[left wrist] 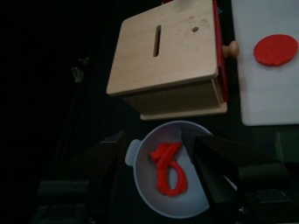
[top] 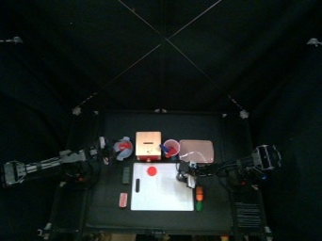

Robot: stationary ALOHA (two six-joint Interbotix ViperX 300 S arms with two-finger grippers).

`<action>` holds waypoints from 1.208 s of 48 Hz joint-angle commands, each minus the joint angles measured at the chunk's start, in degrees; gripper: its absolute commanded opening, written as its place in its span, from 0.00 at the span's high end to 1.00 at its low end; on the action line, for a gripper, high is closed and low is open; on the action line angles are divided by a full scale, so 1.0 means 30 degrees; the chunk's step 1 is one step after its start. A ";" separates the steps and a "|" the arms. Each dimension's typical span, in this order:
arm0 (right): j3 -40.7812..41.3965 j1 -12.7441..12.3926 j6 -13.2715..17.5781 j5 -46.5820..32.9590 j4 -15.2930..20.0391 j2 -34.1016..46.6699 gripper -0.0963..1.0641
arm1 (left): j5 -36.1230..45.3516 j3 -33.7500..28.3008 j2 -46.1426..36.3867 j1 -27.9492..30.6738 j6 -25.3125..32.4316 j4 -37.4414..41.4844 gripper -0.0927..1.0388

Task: Get the cutter from the drawer then cut the dough then place the extra dough in the bowl
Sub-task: Place the extra dough in the bowl

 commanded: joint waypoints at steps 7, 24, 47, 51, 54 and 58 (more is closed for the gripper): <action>-0.0439 0.0000 -0.0029 -0.0029 -0.0029 -0.0322 0.26 | -0.0176 -0.0146 0.0059 0.0059 0.0000 -0.0059 0.13; -0.0586 -0.0059 -0.0234 0.0117 -0.0059 -0.0381 0.26 | -0.0205 0.0469 0.0059 0.0059 0.0000 -0.0820 0.14; -0.1465 -0.0059 -0.0029 0.1143 -0.1025 -0.0410 0.26 | -0.0498 0.0439 0.0059 -0.0029 0.0029 -0.0850 0.14; -0.1670 -0.0059 -0.0059 0.1172 -0.1025 -0.0439 0.26 | -0.0557 0.0439 0.0059 0.0029 0.0000 -0.0850 0.14; -0.1758 -0.0059 -0.0117 0.1260 -0.1025 -0.0498 0.26 | -0.0557 0.0469 0.0059 0.0000 0.0029 -0.0850 0.14; -0.1846 -0.0059 -0.0205 0.1348 -0.1055 -0.0527 0.26 | -0.0557 0.0469 0.0059 0.0059 0.0029 -0.0850 0.14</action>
